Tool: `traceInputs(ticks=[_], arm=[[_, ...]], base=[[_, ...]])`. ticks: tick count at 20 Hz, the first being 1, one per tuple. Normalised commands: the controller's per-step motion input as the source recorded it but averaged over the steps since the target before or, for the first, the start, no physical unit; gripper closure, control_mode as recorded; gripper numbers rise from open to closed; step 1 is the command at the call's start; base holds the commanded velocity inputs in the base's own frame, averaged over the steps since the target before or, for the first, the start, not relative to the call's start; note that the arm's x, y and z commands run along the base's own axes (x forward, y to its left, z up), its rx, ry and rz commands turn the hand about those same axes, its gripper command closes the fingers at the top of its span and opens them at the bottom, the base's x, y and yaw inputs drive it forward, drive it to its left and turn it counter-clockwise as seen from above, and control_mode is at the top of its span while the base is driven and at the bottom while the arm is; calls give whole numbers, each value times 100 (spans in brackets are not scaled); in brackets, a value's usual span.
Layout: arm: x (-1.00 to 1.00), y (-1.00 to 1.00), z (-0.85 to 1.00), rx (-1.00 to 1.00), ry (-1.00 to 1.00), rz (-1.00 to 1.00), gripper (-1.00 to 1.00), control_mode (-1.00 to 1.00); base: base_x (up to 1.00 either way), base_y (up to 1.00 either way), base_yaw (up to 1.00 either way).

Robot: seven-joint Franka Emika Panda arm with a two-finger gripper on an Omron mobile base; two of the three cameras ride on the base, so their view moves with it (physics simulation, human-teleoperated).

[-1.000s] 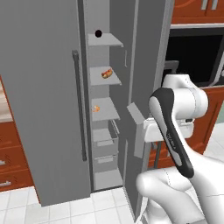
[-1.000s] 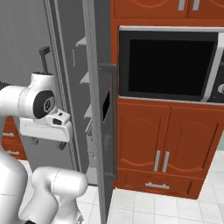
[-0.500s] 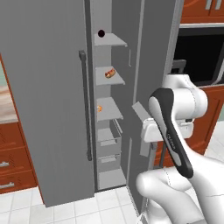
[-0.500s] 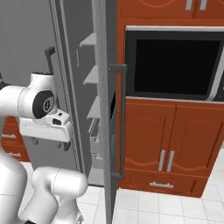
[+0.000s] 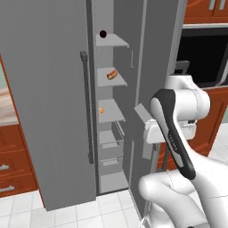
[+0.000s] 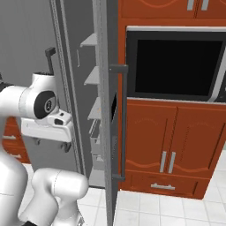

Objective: Store the hot dog in the freezer for long-term storage. Close the freezer door after placing the cooked food.

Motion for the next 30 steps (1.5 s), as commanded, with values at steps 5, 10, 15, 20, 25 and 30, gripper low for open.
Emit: traceInputs(ticks=[5,10,15,20,25,30], arm=[[51,-40,0,0,2,5,-100,-100],[33,-75,0,2,1,1,-100,-100],[34,-96,0,14,-1,3,-100,-100],[22,-64,0,16,-4,0,-100,-100],[89,-52,-24,11,-14,4,-100,-100],[79,-24,-18,15,-15,6,-100,-100]], base=[[0,0,0],[0,0,0],[0,0,0],[0,0,0],[0,0,0],[0,0,0]])
